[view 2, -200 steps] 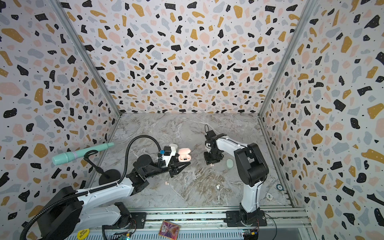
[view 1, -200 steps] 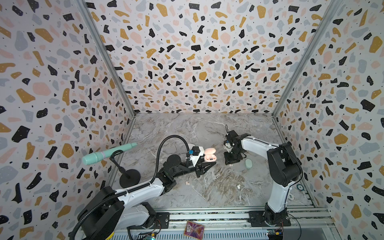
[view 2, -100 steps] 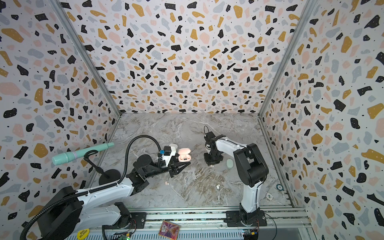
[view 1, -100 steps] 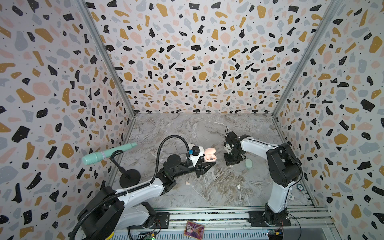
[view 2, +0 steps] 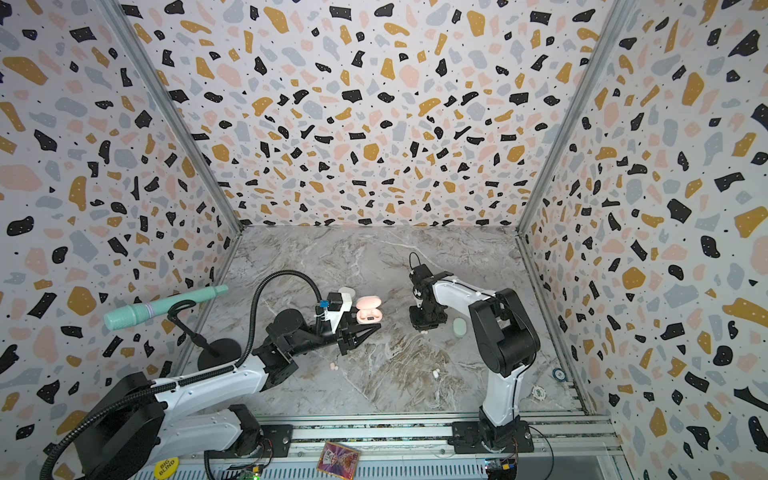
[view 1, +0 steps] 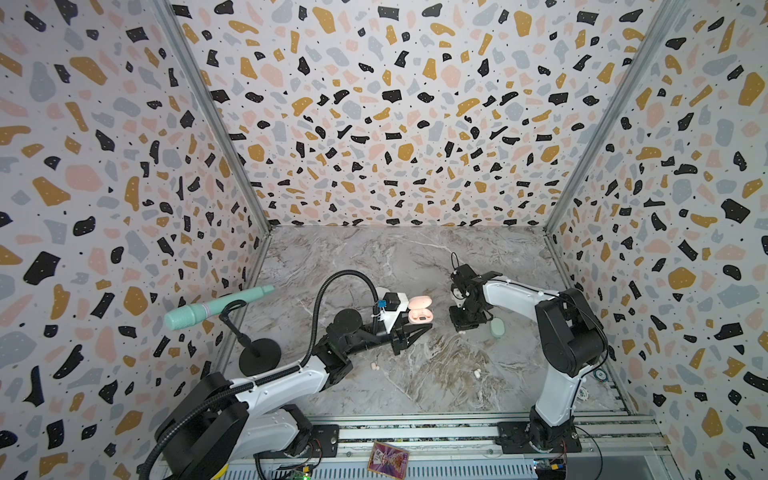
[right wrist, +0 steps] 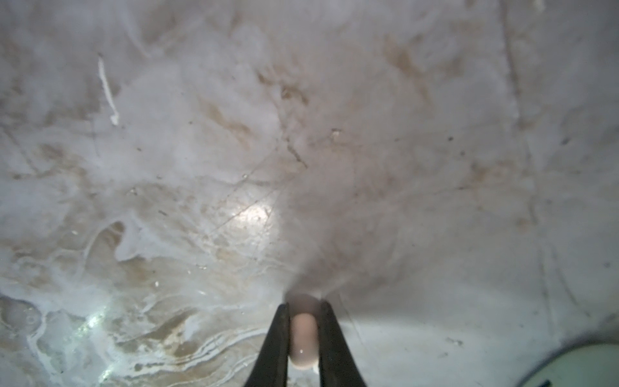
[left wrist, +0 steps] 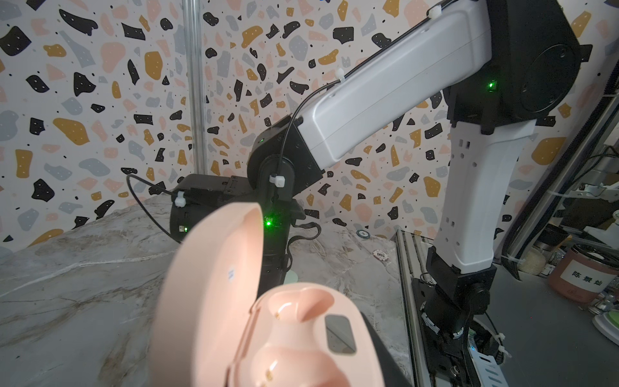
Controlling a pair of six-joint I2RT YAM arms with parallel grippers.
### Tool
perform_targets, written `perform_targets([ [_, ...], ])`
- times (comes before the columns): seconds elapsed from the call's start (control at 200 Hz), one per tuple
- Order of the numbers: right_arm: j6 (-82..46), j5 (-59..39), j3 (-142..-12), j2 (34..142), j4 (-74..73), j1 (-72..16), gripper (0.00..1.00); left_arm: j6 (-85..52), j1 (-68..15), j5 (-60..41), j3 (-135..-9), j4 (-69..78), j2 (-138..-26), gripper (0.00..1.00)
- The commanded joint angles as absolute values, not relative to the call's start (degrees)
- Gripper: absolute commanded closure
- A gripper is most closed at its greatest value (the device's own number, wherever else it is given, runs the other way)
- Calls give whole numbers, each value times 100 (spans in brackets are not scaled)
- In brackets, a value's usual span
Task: Insert the wireless bluetooth earbuds into the charging case
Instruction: 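Lift the pink earbud and carry it toward the open case in the left gripper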
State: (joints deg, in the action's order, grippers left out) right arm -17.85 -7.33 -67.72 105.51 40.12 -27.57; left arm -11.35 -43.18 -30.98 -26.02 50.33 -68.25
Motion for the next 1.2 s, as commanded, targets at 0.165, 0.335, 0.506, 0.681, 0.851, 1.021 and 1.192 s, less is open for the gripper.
perform_targets([
  [0.165,-1977,-1160,-6686,9736,4131,-2669,89,-1147,-4293,-3140,-2637,5418,-6758,67],
  [0.335,-2127,-1536,-6621,9159,4228,-2567,89,-1161,-4295,-3155,-2654,5480,-6785,67],
  [0.506,-2191,-1820,-6569,8678,4304,-2516,89,-1174,-4291,-3176,-2662,5504,-6794,67],
  [0.681,-1922,-2623,-6515,8101,4091,-2319,89,-1152,-4288,-3207,-2695,5453,-6779,67],
  [0.851,-1294,-3767,-6605,7627,4072,-2035,89,-1103,-4291,-3286,-2784,5358,-6810,67],
  [1.021,-584,-4626,-7004,7333,4456,-2010,90,-1095,-4292,-3469,-2945,5296,-6888,67],
  [1.192,-43,-5193,-7410,7134,4928,-2012,92,-984,-4295,-3679,-3208,5034,-6968,67],
])
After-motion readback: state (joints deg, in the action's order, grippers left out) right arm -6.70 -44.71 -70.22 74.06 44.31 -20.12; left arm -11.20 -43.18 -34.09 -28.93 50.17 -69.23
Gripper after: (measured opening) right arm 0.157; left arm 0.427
